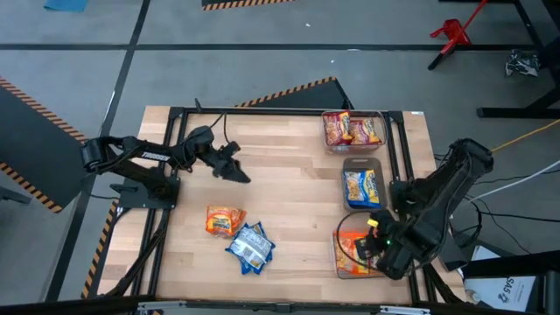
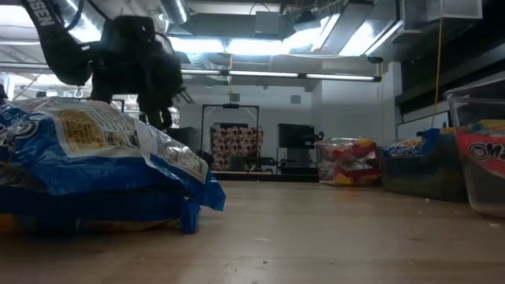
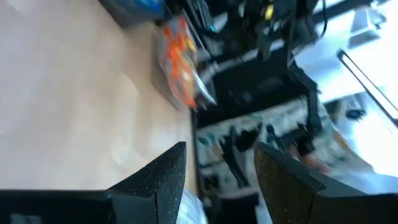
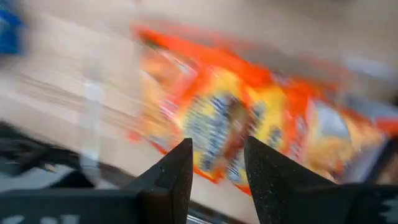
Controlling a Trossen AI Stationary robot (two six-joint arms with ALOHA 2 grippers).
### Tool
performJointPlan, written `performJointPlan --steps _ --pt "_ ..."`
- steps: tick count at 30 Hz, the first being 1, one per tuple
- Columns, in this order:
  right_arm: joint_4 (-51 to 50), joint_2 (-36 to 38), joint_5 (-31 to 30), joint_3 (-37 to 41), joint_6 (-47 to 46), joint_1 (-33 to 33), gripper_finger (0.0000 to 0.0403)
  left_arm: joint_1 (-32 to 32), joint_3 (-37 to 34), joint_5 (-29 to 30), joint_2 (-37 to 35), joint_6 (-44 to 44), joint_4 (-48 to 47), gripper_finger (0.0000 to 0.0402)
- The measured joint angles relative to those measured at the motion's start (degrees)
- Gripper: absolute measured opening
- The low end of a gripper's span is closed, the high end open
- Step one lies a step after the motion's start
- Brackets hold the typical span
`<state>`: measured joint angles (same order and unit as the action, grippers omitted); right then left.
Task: Sort Maruchan noodles
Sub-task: Put the orange noodle pack into the bottom transparent bin
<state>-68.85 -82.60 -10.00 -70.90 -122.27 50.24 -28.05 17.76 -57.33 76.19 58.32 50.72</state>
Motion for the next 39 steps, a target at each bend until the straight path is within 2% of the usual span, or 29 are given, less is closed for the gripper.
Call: performJointPlan --steps 5,9,13,17,21,27,30,33,36,39 --pt "-4.27 0.06 -9.4 -6.48 10.31 -3.69 0.0127 3.89 0.72 -1.77 -5.92 2.84 -0.12 0.0179" --pt "-4.02 0.08 -14.06 -7.75 20.5 -7.48 0.0127 7.6 2.84 -1.25 -10.75 5.53 -4.01 0.0177" --pt "-1.68 0.08 -14.3 -6.67 30.16 -11.54 0.0127 11.5 5.3 1.09 -15.56 5.11 -16.37 0.0177" --pt "-1.31 0.04 -13.79 -5.34 37.65 -15.31 0.0127 14.71 7.88 6.27 -19.23 2.47 -35.36 0.0177" --pt "-1.27 0.04 -13.97 -3.68 43.37 -19.19 0.0127 18.55 9.92 14.66 -22.49 2.71 -54.29 0.0177" --pt "1.33 0.04 -14.02 -0.26 52.56 -23.2 0.0127 26.94 15.42 38.87 -27.42 6.8 -83.12 0.0177" --pt "4.72 0.04 -13.95 2.18 58.56 -24.21 0.0127 32.09 17.87 49.21 -29.45 13.21 -90.08 0.0177" --pt "10.59 0.04 -13.24 5.29 63.55 -25.27 0.0127 37.39 18.58 57.3 -31.19 19.48 -89.96 0.0177" --pt "16.54 0.04 -11.31 8.84 66.0 -26.01 0.0127 41.45 17.82 61.29 -31.33 24.65 -92.89 0.0177" --pt "24.14 0.04 -10.37 13.04 66.1 -25.99 0.013 45.36 16.43 59.58 -30.16 30.0 -98.89 0.0177"
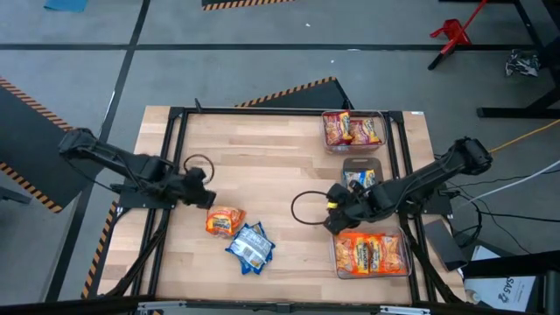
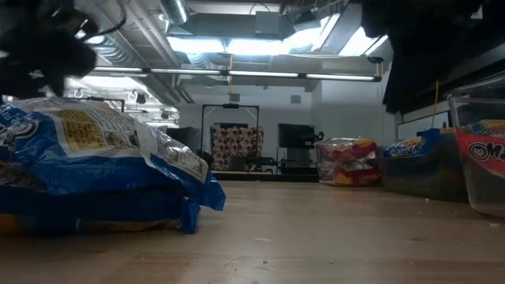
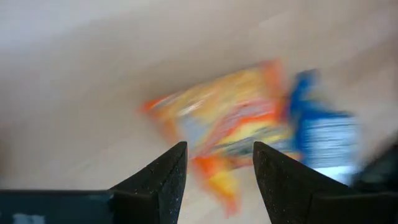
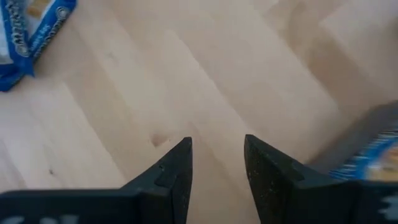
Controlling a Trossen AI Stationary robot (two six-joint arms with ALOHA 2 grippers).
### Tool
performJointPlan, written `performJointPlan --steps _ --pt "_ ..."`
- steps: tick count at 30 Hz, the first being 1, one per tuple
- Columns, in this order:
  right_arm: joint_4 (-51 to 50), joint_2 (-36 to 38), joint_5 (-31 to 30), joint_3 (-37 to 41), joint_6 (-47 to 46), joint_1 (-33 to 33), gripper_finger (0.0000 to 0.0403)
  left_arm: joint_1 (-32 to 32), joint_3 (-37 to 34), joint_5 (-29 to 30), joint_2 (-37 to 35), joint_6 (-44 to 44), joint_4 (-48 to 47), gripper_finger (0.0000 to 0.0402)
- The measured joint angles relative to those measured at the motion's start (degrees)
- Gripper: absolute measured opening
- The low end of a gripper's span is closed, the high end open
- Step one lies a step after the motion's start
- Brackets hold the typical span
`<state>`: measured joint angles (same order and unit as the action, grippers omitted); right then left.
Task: Sort Maruchan noodles
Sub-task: Put the orange noodle pack into the bottom transparent bin
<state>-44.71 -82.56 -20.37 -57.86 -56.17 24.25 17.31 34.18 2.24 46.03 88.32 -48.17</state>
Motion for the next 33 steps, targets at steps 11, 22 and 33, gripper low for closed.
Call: performJointPlan --steps 11,22,33 --pt "14.25 -0.02 2.98 7.8 0.01 0.09 0.0192 12.07 -0.6 8.59 1.94 18.86 -2.56 0.0177" --pt "15.59 -0.02 0.47 7.8 0.1 0.09 0.0211 20.65 -0.6 13.61 8.4 33.92 1.62 0.0177" --pt "16.04 -0.02 -0.15 7.8 0.69 0.09 0.0212 23.4 -6.15 16.7 14.6 39.47 18.55 0.0177"
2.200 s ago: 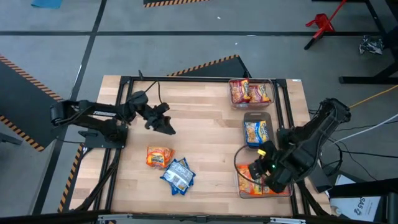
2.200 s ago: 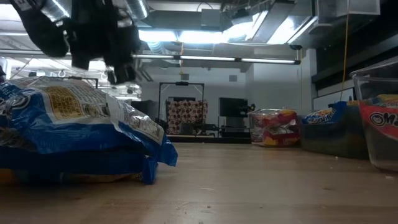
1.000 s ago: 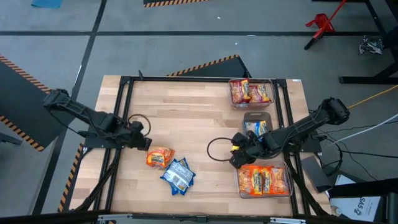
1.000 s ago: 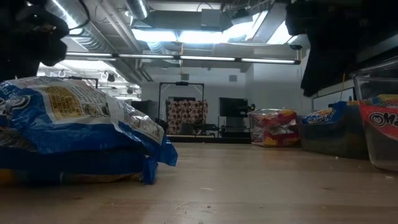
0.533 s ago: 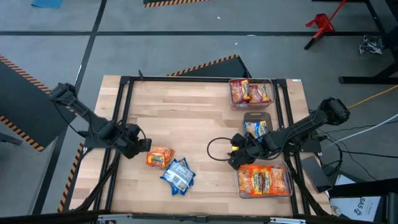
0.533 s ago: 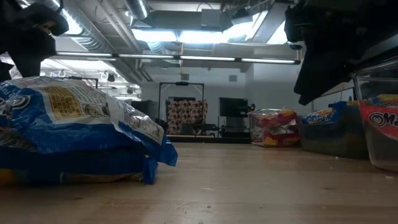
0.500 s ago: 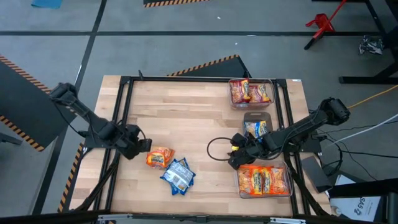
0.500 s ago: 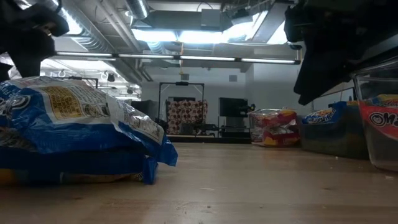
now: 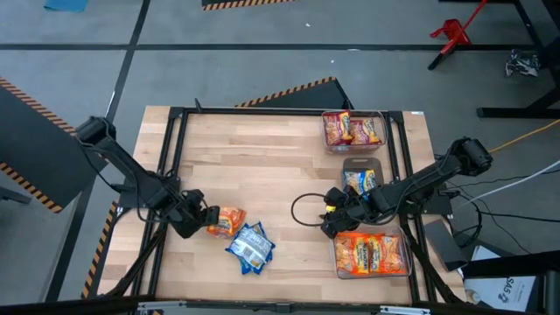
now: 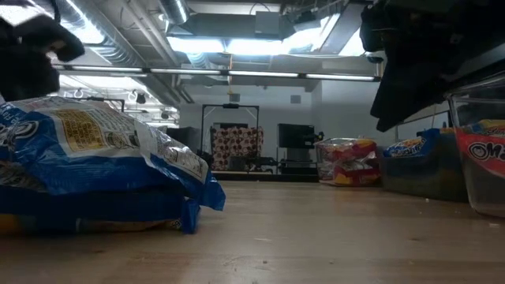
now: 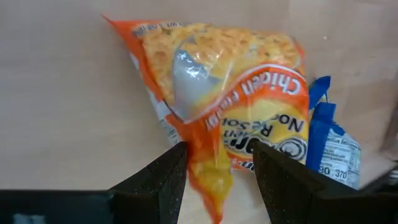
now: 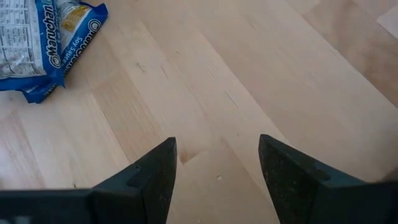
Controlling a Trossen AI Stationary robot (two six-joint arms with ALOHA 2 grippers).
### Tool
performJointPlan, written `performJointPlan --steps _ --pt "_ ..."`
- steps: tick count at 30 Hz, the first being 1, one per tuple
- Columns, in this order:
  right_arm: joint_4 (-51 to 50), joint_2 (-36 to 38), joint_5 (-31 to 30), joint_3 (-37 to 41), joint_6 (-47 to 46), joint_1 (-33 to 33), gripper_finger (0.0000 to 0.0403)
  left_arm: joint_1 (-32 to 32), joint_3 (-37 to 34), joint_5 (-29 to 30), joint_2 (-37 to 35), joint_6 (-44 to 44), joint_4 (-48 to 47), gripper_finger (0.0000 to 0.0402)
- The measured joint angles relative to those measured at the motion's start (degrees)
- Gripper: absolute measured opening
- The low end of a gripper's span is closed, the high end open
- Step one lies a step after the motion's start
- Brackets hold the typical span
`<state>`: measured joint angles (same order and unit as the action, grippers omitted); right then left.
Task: Sort Maruchan noodles
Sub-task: Put the orange noodle pack into the bottom transparent bin
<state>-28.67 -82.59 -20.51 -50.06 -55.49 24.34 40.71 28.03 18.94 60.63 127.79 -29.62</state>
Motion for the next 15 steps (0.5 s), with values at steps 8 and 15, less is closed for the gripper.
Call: performJointPlan --steps 8,15 --pt "0.25 0.0 0.08 -0.02 0.5 0.0 0.0212 -0.65 -9.83 7.19 2.88 2.56 21.11 0.0177" --pt "0.31 0.0 -3.72 -0.02 0.53 0.0 0.0211 -3.53 -10.1 9.98 3.58 0.91 24.22 0.0134"
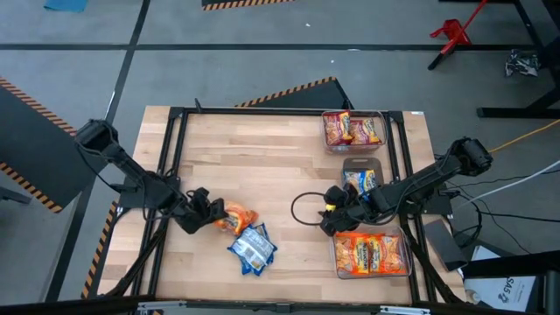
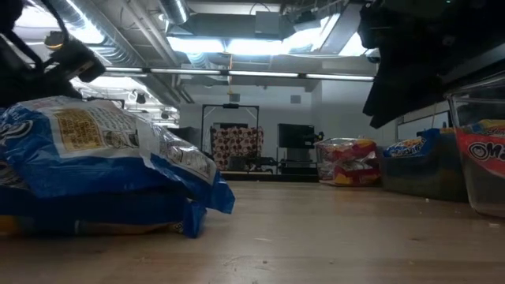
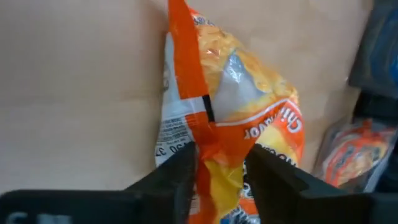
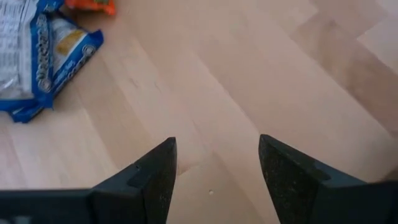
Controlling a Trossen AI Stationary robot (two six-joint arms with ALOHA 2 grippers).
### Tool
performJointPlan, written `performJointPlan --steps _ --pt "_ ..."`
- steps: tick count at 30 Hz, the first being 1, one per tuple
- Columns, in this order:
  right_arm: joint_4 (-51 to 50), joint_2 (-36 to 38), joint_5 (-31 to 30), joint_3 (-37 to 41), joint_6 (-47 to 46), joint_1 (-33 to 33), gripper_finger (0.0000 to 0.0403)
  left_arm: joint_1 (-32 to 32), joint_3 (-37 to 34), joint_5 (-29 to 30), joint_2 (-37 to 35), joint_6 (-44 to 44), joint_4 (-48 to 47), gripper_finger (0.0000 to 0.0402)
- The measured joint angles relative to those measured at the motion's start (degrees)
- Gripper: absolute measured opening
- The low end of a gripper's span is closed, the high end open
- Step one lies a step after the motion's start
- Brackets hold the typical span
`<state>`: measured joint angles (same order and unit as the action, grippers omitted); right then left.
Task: Sort Maruchan noodles
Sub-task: Put the orange noodle pack into the bottom transparent bin
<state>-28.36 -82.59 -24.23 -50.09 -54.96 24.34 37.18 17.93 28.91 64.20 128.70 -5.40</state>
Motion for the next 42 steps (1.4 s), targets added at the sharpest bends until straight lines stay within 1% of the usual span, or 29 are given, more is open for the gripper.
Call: performJointPlan --steps 4,7,9,13,16,19,22,25,27,32,35,38,40,42 --pt "0.11 0.0 -3.39 0.0 0.0 -0.03 0.0211 -2.16 0.0 0.99 0.0 -0.64 0.06 0.0072" --pt "0.79 0.0 -4.63 0.0 -0.02 -1.09 0.0211 -3.93 0.0 1.97 0.0 -3.35 1.62 0.0021" --pt "2.22 0.0 -4.7 0.0 0.0 -2.47 0.0211 -5.25 0.0 2.82 0.0 -4.93 3.52 0.0007" --pt "6.38 0.0 -4.62 0.0 2.35 -5.71 0.0211 -7.93 0.0 5.61 0.0 -8.52 9.12 0.0002" --pt "12.68 0.0 -2.91 0.0 8.88 -8.14 0.0211 -9.93 0.0 8.61 -0.13 -11.96 15.29 0.0002" --pt "21.7 0.0 0.9 0.0 20.41 -9.86 0.0211 -11.89 0.0 9.83 -0.15 -15.4 20.98 0.0001" --pt "30.23 0.0 4.79 -0.02 35.62 -10.63 0.0211 -13.78 0.0 9.83 -0.15 -18.28 24.97 0.0001" --pt "35.45 0.0 4.98 -0.04 50.08 -10.53 0.0211 -15.33 0.0 9.87 -0.15 -19.91 26.99 0.0001" --pt "36.66 -0.03 4.6 -0.18 55.84 -10.54 0.0211 -16.15 0.0 10.02 -0.15 -20.6 28.55 0.0001" --pt "36.45 -2.32 5.46 -2.27 57.71 -11.01 0.0212 -18.08 0.02 11.87 -0.15 -23.37 34.19 0.0" --pt "36.09 -4.83 5.66 -4.41 57.86 -11.02 0.0226 -19.33 0.02 12.17 -0.15 -25.39 37.16 0.0" --pt "36.25 -7.52 5.84 -8.1 57.86 -11.02 0.0265 -19.96 0.02 12.15 -0.15 -26.0 38.46 0.0" --pt "35.65 -9.44 5.7 -11.13 57.87 -11.02 0.03 -20.08 0.02 12.14 -0.15 -26.0 38.72 0.0" --pt "33.03 -11.5 4.19 -14.29 57.92 -10.99 0.0335 -20.08 0.02 12.14 -0.15 -25.98 39.04 0.0"
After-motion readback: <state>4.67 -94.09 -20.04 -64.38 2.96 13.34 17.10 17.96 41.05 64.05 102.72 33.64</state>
